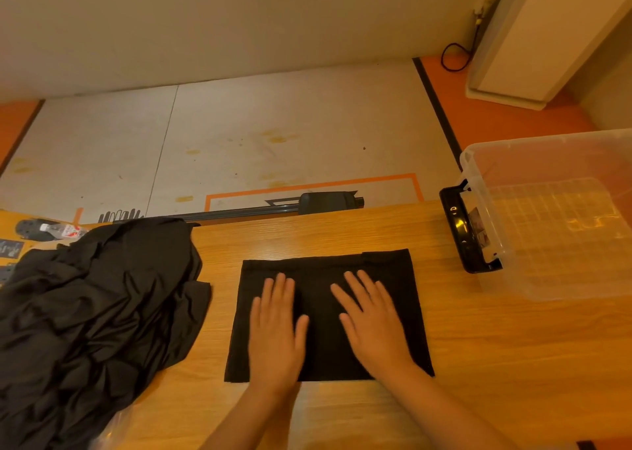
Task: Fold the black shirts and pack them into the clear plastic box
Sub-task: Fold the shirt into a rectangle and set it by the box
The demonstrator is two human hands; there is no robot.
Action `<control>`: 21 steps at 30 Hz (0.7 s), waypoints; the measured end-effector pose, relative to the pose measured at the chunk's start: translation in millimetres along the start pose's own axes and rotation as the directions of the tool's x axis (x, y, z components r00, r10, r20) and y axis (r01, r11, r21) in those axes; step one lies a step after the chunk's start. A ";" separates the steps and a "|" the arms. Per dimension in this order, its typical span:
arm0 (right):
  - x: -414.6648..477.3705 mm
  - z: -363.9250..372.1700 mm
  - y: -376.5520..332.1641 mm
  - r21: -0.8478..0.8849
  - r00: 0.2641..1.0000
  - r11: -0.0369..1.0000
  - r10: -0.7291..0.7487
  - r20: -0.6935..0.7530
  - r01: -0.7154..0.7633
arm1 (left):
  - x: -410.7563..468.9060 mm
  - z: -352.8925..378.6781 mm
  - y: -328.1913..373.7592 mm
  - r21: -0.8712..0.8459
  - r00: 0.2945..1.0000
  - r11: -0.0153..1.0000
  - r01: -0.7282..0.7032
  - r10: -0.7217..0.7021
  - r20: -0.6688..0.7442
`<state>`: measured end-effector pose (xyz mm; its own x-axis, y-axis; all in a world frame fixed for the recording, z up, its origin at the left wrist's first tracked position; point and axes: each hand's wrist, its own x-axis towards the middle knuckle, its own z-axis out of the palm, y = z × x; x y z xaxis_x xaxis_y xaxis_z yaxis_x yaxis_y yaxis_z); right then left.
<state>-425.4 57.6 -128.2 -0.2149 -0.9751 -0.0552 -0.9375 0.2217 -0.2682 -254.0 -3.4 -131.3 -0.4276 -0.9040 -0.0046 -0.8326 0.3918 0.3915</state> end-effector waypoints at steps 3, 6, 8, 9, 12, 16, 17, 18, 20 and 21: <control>3.4 16.9 -2.5 -0.076 0.991 0.996 -0.036 0.128 0.046 | -10.0 25.6 -5.3 0.139 0.994 0.990 -0.035 0.020 0.107; 5.4 24.6 10.2 -0.129 0.991 0.992 0.004 0.137 0.014 | -8.3 28.1 -24.7 0.227 0.996 0.974 -0.016 -0.004 0.089; 6.2 23.6 20.9 -0.141 0.991 0.989 0.069 0.117 -0.052 | -9.3 24.9 -37.9 0.259 0.997 0.966 0.018 -0.036 0.064; 6.1 23.2 27.1 -0.144 0.989 0.985 0.110 0.101 -0.095 | -9.9 22.5 -44.2 0.266 0.996 0.962 0.057 -0.072 0.048; 2.7 20.0 47.3 -0.159 0.972 0.965 0.222 0.076 -0.208 | -10.5 15.6 -60.2 0.247 0.986 0.957 0.154 -0.165 0.023; -1.6 11.8 67.0 -0.104 0.941 0.937 0.337 0.014 -0.334 | -7.1 5.8 -64.0 0.168 0.970 0.956 0.241 -0.239 -0.036; -0.6 8.4 65.0 -0.071 0.938 0.935 0.347 -0.020 -0.347 | -4.7 3.0 -59.9 0.150 0.970 0.958 0.243 -0.236 -0.062; 2.2 4.8 58.9 -0.041 0.941 0.941 0.334 -0.053 -0.336 | -1.4 0.4 -52.7 0.131 0.976 0.968 0.212 -0.205 -0.068; 9.3 -0.4 34.7 -0.026 0.970 0.973 0.228 -0.081 -0.231 | 4.9 -0.1 -32.6 0.115 0.999 0.992 0.051 -0.049 -0.023; 12.7 0.3 19.7 -0.037 0.988 0.990 0.134 -0.072 -0.137 | 7.3 3.2 -21.5 0.125 0.998 0.991 -0.057 0.056 0.013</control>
<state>-446.5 49.6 -134.4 -0.3579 -0.9335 -0.0209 -0.9088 0.3534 -0.2219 -240.4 -17.9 -142.7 -0.4782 -0.8782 0.0050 -0.8442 0.4612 0.2732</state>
